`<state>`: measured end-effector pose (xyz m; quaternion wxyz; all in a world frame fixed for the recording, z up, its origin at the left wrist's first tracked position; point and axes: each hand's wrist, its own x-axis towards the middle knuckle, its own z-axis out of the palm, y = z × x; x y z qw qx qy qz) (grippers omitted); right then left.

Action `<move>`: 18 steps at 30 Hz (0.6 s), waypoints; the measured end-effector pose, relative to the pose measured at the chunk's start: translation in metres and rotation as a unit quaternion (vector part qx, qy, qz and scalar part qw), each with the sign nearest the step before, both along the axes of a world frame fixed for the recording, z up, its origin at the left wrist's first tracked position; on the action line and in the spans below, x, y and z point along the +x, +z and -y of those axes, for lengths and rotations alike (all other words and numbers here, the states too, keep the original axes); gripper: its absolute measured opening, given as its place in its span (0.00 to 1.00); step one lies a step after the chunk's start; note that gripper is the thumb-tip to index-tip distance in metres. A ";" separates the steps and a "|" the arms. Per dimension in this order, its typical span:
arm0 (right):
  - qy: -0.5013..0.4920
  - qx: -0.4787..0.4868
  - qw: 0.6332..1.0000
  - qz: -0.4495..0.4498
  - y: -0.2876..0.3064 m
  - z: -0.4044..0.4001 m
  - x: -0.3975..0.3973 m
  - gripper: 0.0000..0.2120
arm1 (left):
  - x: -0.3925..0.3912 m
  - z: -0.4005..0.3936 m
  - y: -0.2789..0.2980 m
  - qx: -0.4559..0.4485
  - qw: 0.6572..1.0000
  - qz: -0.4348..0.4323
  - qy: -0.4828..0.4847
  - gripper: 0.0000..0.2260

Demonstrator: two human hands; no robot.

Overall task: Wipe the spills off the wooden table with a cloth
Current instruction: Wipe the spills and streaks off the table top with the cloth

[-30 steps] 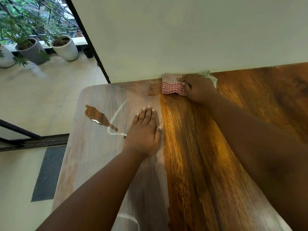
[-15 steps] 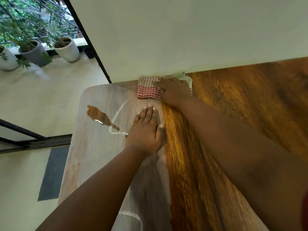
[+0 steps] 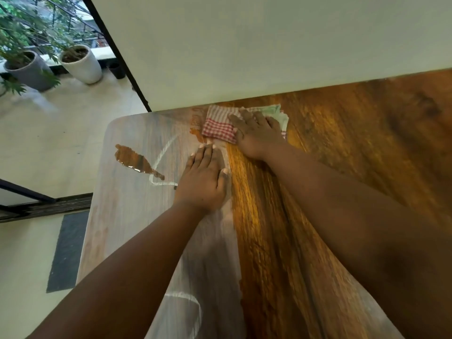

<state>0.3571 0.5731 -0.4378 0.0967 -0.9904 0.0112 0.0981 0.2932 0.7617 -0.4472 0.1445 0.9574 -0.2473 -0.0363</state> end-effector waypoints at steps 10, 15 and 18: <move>0.019 -0.006 1.000 0.017 -0.002 -0.005 -0.118 0.25 | -0.012 -0.006 0.008 -0.040 0.999 0.013 0.035 0.30; -0.015 -0.004 1.000 -0.010 0.002 -0.013 -0.091 0.26 | -0.038 -0.023 0.009 -0.003 1.000 0.023 -0.006 0.30; -0.020 -0.004 1.000 -0.007 -0.001 -0.021 -0.111 0.26 | -0.063 -0.041 0.009 0.017 1.000 0.018 -0.006 0.30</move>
